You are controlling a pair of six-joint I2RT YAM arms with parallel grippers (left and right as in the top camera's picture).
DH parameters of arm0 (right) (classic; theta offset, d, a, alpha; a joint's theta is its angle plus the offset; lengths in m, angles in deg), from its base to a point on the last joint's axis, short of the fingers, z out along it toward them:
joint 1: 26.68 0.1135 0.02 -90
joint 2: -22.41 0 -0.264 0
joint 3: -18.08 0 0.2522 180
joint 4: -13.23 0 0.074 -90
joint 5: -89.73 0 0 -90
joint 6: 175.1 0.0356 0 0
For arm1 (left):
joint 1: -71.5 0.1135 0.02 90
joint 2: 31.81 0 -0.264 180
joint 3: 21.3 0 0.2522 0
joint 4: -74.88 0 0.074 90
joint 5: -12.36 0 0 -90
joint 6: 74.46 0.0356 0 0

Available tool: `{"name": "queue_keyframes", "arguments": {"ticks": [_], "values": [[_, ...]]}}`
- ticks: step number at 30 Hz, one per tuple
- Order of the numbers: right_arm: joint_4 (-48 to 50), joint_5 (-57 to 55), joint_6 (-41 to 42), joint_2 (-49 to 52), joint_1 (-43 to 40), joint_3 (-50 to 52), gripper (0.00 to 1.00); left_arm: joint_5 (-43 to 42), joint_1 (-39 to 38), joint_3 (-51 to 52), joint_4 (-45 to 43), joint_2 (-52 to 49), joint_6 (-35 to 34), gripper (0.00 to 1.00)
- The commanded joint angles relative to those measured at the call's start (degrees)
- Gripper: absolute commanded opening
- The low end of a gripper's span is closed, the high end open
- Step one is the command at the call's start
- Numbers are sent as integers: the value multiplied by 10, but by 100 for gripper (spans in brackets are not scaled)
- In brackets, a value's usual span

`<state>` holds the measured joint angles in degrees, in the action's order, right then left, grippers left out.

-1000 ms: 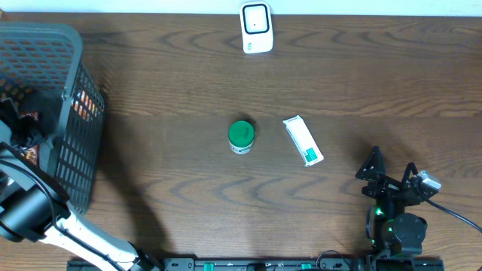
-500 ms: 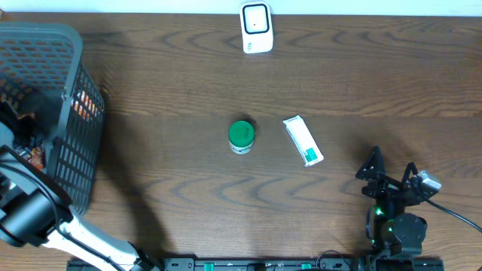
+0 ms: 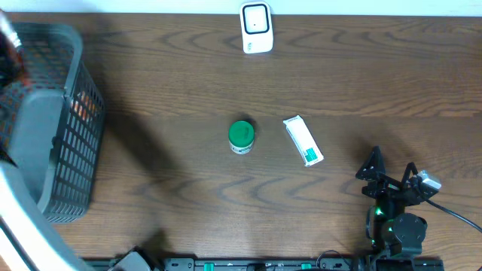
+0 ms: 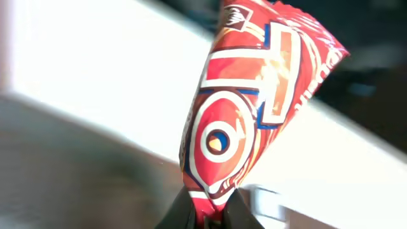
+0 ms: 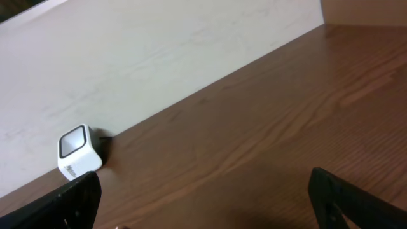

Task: Scan the item barcode
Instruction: 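Carry the Top bar out and place it beside the Panadol box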

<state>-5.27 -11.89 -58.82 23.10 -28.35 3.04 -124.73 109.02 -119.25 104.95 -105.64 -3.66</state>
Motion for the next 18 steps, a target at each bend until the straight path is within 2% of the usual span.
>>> {"name": "queue_keyframes", "arguments": {"ticks": [1,6,7,10,13,18], "values": [[0,-5,-8,-3,5,2,99,-101,-105,4,28,33,-48,7],[0,-5,-8,-3,5,2,99,-73,-367,21,108,34,71,7],[0,-5,-8,-3,5,2,99,-10,-465,34,127,14,97,8],[0,-5,-8,-3,5,2,99,133,-592,47,145,-36,112,8],[0,-5,-8,-3,5,2,99,252,-683,51,149,-105,85,8],[0,-5,-8,-3,5,2,99,387,-771,51,143,-229,-57,8]]}}
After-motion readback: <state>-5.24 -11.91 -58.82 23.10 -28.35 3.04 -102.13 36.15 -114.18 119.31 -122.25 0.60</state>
